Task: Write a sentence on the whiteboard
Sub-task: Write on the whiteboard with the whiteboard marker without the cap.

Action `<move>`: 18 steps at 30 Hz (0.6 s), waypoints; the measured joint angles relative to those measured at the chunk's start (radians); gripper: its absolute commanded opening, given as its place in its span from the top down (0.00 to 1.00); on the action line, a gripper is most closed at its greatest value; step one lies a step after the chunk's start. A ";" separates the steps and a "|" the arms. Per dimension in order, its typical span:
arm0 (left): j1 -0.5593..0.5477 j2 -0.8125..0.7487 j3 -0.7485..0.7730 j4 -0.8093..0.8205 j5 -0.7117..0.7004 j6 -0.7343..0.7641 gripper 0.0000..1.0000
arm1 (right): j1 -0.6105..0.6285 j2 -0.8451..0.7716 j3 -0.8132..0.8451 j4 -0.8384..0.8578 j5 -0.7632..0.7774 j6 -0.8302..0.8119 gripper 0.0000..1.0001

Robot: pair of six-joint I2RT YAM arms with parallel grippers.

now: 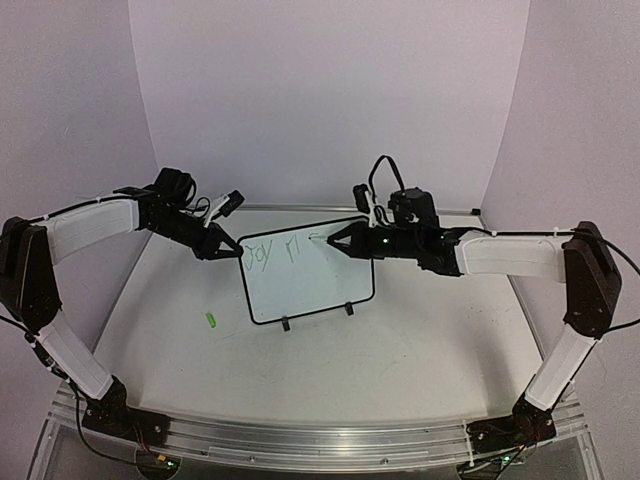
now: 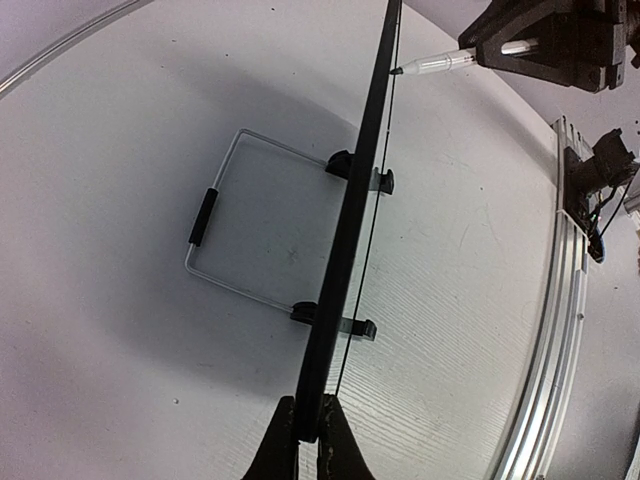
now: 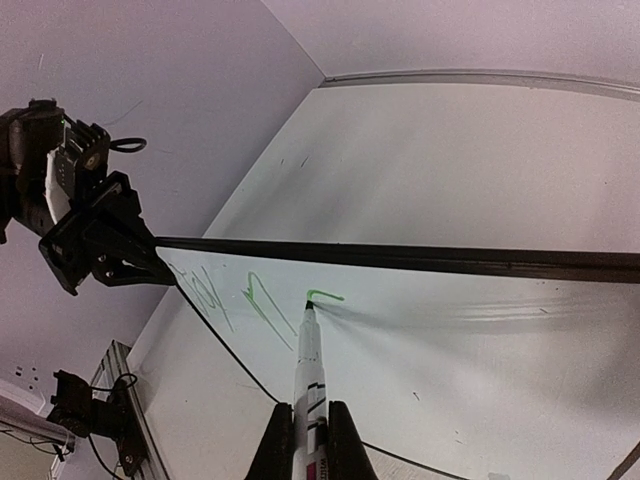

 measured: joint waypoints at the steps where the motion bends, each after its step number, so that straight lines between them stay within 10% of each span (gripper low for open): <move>1: 0.000 0.000 0.000 0.000 0.000 0.000 1.00 | 0.000 0.000 0.000 -0.001 0.000 0.000 1.00; 18: -0.001 0.000 0.000 0.000 -0.001 0.000 1.00 | 0.005 -0.042 -0.061 -0.024 0.080 0.012 1.00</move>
